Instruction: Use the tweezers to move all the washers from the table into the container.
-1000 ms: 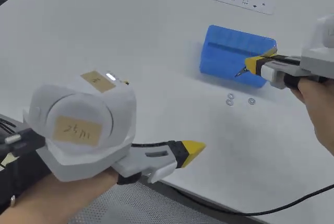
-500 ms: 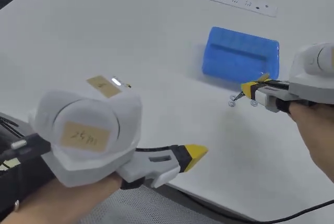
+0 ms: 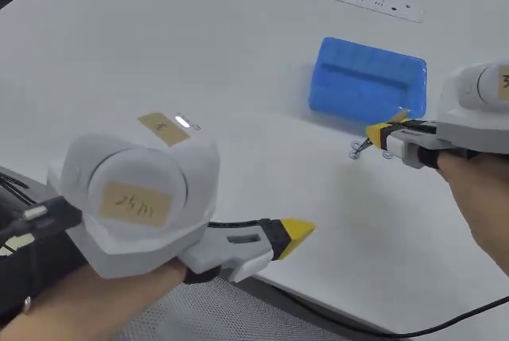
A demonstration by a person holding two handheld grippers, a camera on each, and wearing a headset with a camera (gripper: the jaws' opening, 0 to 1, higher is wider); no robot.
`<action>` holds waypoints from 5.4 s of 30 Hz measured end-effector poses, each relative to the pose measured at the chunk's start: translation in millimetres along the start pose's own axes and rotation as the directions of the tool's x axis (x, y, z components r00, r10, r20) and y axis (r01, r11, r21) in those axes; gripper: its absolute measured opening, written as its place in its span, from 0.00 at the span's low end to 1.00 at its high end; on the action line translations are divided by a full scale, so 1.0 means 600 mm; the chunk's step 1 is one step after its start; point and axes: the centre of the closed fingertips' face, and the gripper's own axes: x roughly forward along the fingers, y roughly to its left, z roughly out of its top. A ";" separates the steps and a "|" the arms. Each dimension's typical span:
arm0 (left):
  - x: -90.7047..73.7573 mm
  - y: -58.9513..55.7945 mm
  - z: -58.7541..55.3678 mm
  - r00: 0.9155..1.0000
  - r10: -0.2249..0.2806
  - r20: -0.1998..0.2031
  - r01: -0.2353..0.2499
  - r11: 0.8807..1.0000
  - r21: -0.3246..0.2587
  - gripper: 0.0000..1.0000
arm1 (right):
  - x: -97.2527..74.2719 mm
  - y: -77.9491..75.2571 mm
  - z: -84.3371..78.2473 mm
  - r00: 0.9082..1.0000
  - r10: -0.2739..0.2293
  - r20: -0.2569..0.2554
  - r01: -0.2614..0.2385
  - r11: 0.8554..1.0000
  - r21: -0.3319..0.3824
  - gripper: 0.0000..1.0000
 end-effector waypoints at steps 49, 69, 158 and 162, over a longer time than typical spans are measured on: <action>0.006 0.005 0.012 1.000 0.002 -0.006 -0.002 0.999 0.040 0.99 | -0.020 -0.038 0.140 0.986 0.012 0.165 -0.016 1.000 0.023 0.01; 0.013 0.012 -0.001 0.999 0.003 -0.036 -0.002 0.999 0.036 0.98 | 0.065 -0.093 0.111 0.993 -0.063 0.099 0.057 0.997 0.061 0.02; 0.013 0.007 -0.010 0.998 0.003 -0.066 0.002 0.997 0.071 0.97 | 0.010 -0.022 0.020 1.000 0.025 -0.002 -0.026 0.997 -0.072 0.03; 0.013 0.007 -0.012 0.998 0.004 -0.070 0.001 0.998 0.070 0.97 | 0.011 -0.025 0.017 1.000 0.021 -0.011 -0.021 0.996 -0.088 0.03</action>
